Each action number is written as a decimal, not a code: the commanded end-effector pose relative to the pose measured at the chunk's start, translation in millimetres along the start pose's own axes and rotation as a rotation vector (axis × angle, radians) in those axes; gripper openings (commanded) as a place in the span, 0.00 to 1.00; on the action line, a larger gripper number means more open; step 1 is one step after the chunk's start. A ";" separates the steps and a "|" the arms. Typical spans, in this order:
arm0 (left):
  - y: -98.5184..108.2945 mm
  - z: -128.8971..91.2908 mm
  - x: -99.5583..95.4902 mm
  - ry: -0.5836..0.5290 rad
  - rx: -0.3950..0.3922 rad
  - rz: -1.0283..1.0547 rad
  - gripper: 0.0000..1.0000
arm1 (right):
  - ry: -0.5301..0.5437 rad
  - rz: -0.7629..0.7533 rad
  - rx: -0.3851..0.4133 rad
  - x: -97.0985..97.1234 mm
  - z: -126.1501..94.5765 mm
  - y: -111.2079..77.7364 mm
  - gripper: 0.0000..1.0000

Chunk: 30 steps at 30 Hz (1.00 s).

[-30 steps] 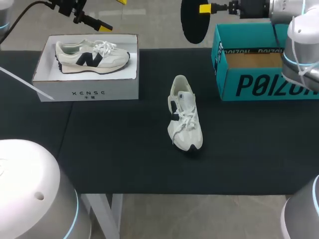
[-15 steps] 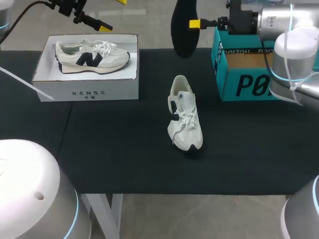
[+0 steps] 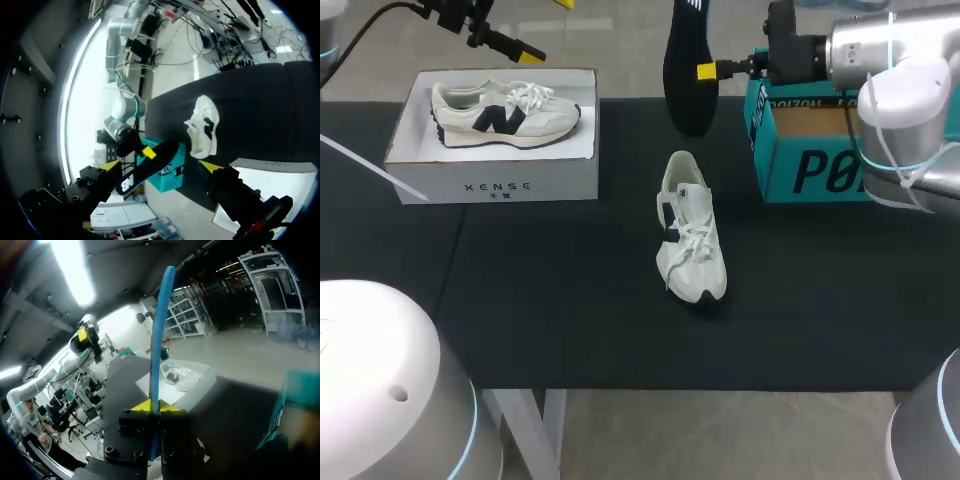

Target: Take the shoe out of the shoebox, open the shoe tongue, remove and reinsert the insole, then place the shoe into the shoebox

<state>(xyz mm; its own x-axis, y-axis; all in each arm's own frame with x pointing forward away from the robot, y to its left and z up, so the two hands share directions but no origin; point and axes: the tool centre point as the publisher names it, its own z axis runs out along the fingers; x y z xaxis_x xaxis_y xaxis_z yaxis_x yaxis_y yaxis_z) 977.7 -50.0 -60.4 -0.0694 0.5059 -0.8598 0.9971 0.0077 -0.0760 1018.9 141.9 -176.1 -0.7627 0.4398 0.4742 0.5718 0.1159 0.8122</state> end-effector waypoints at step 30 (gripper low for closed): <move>0.4 -0.5 -0.4 0.005 0.001 0.001 1.00 | -0.064 -0.101 0.020 -41.3 55.0 -100.1 0.00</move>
<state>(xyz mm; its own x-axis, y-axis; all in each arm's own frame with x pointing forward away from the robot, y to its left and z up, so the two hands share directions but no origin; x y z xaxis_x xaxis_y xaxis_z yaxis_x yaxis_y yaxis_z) 977.7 -50.0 -60.3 -0.0694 0.5060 -0.8598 0.9971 0.0077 -0.0759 1008.2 156.7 -286.7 -0.7962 0.4806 0.3675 0.5088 0.2032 0.8366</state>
